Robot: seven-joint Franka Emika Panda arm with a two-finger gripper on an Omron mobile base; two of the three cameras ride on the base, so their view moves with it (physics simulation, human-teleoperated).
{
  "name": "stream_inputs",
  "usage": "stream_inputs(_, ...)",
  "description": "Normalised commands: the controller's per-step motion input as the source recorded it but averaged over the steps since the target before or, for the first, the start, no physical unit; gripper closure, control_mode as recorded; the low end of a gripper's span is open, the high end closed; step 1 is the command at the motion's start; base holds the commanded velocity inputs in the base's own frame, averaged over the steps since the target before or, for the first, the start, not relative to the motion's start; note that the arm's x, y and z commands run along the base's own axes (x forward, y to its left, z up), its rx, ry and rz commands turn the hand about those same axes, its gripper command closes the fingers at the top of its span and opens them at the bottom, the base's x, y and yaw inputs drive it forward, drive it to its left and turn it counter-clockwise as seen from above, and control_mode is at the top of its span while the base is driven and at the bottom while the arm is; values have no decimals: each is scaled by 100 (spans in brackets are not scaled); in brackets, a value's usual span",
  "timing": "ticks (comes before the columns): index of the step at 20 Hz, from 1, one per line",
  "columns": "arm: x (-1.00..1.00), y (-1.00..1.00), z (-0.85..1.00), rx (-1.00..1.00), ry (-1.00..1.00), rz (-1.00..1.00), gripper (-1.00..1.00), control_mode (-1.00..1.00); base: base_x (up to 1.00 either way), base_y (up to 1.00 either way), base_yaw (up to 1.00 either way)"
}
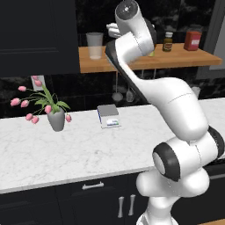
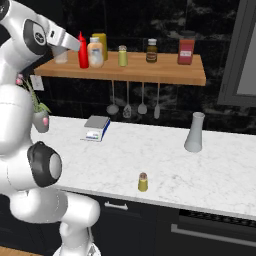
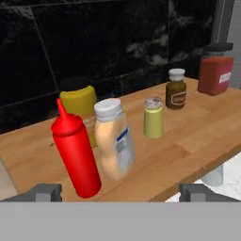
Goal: Put the shaker and condiment bottle from the counter next to their counterparts in the cabinet.
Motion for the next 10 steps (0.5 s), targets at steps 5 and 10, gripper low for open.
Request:
stream_inputs(5,-93,-34,-28,10,0,-7,-100,-100,0,0,0)
stream_inputs(10,-93,-44,-26,13,2,-12,-100,-100,0,0,0)
